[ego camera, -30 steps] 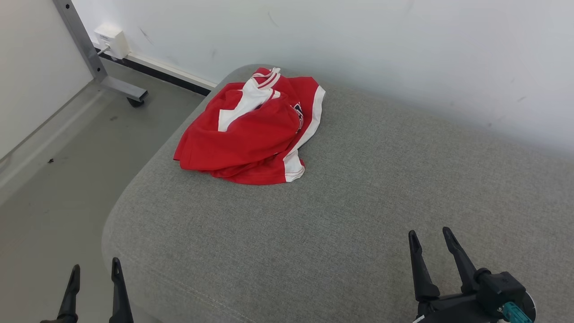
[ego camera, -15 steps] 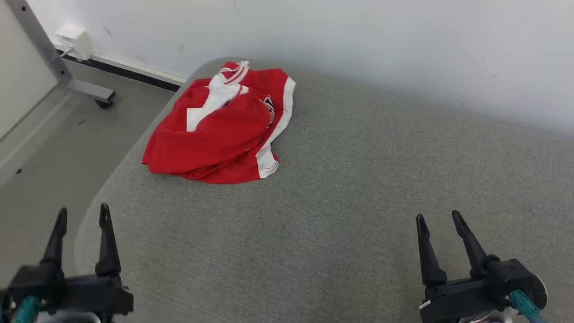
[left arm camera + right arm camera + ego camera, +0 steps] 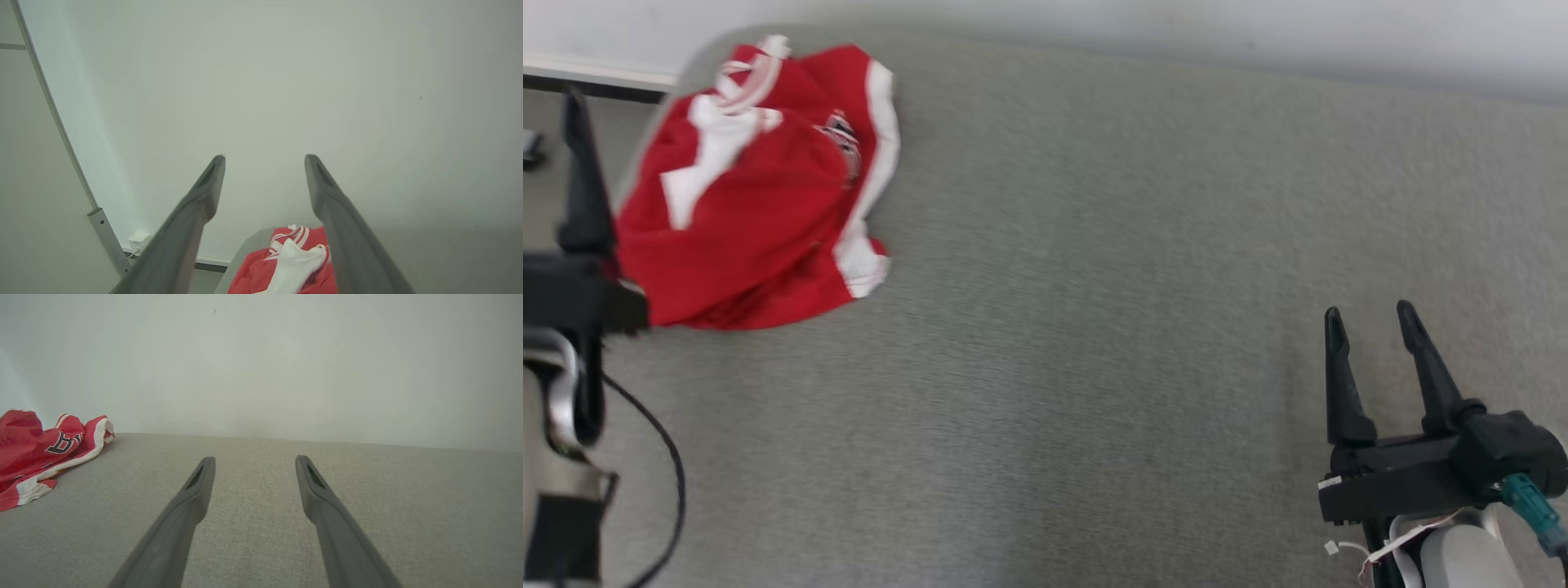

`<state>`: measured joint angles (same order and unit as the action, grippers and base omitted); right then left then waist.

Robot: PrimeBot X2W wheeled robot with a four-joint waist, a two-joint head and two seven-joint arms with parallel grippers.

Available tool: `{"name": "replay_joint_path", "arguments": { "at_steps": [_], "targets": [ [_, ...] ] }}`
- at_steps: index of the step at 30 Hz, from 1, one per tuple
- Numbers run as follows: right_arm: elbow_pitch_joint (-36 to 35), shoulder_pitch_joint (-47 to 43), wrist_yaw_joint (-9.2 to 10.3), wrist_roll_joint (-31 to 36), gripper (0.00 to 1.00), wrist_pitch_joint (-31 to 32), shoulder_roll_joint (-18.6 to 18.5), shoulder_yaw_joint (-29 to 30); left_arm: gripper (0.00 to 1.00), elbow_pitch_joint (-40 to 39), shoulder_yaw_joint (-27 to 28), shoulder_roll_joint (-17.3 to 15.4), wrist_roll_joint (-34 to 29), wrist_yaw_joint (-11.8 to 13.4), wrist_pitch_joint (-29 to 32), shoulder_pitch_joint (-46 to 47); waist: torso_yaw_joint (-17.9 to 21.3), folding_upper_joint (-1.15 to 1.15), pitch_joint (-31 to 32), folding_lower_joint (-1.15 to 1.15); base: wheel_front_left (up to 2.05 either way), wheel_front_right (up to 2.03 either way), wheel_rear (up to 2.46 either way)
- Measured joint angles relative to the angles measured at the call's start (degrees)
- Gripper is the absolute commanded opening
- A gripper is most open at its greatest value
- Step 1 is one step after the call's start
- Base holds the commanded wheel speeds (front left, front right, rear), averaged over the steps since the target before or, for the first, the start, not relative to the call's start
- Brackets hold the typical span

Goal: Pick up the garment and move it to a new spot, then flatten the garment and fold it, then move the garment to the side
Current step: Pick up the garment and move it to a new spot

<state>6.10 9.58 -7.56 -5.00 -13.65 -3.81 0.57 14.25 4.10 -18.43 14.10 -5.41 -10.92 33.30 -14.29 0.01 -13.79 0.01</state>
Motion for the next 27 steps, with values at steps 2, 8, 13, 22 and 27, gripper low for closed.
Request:
{"name": "replay_joint_path", "arguments": {
  "at_steps": [2,8,13,22,27],
  "targets": [
    [-0.4,0.5,0.00,0.0,1.00,-0.1,0.0,0.3,1.00,0.8,0.2,-1.3,0.2,-0.2,0.6,3.2,1.8,0.00,-1.7,0.01,0.00,0.00,0.00],
    [-0.7,2.3,0.00,0.0,1.00,-0.7,0.1,0.8,1.00,5.5,1.5,-5.1,1.1,-0.3,4.3,10.1,7.4,0.00,-6.3,0.01,0.00,0.00,0.00],
    [-0.9,3.2,0.00,0.0,1.00,-1.1,0.4,1.6,1.00,11.5,1.5,-6.8,2.2,-0.2,8.1,13.4,12.1,0.00,-10.4,0.00,0.00,0.00,0.00],
    [-0.4,4.4,0.00,0.0,1.00,-1.3,0.6,1.2,1.00,22.0,-0.2,-8.2,2.6,-0.1,17.7,14.6,15.5,0.01,-14.3,-0.01,0.00,0.00,0.00],
    [0.0,4.5,0.00,0.0,1.00,-1.3,0.8,0.8,1.00,26.2,-1.1,-8.5,3.1,0.4,25.4,14.8,15.6,0.00,-13.7,-0.02,0.00,0.00,0.00]
  ]
}}
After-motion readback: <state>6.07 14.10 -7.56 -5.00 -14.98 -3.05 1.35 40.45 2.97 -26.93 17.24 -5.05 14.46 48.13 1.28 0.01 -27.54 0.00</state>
